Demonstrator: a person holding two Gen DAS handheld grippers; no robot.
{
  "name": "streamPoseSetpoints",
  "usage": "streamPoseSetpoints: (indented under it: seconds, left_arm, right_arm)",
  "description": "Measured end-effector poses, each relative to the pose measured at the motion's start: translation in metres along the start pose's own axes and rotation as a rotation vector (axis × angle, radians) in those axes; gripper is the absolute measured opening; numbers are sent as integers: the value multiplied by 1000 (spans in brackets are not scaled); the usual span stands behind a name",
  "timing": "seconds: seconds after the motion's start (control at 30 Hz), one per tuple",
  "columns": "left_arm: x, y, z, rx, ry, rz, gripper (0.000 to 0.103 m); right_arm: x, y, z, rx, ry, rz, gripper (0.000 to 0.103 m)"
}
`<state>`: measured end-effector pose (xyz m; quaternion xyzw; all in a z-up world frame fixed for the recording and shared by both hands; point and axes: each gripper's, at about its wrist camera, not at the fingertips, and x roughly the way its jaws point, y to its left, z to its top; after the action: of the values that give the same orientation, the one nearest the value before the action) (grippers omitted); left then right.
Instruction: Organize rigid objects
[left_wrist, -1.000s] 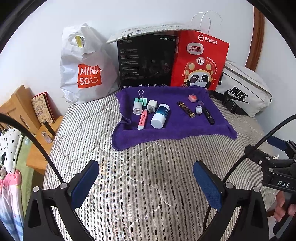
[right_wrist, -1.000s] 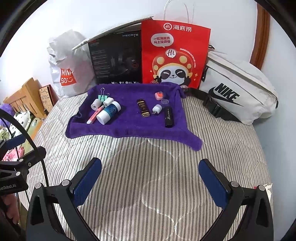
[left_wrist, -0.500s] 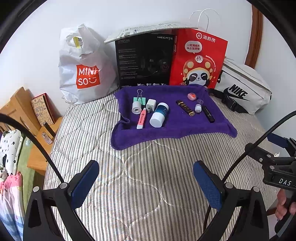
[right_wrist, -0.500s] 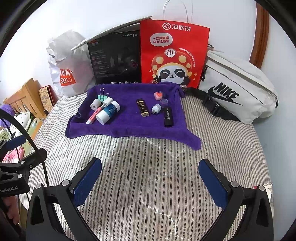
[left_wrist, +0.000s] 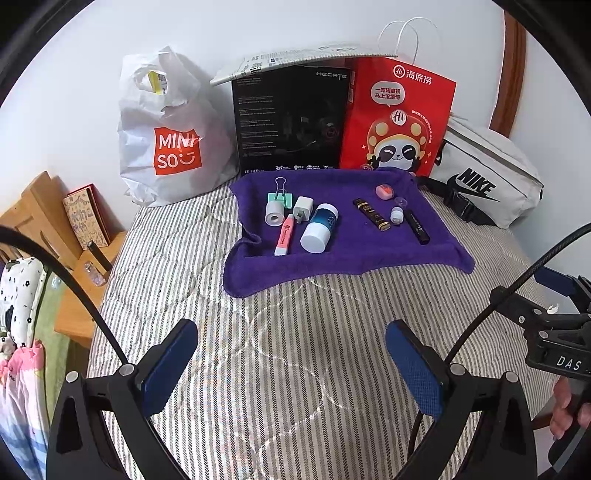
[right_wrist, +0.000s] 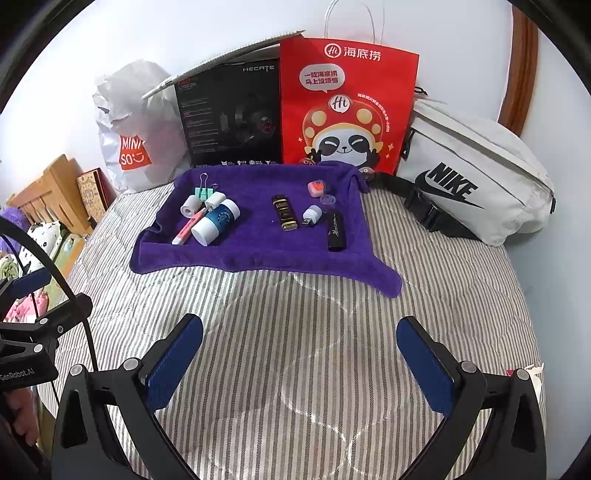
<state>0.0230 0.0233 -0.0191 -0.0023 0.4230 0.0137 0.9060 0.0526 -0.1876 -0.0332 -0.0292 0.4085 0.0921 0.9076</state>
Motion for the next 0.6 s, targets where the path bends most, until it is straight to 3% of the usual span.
streamPoseSetpoints:
  seconds: [0.6]
  left_arm:
    - [0,-1,0,1,1,1,103]
  right_arm:
    - [-3,-1,-1,3,-6,-3,103]
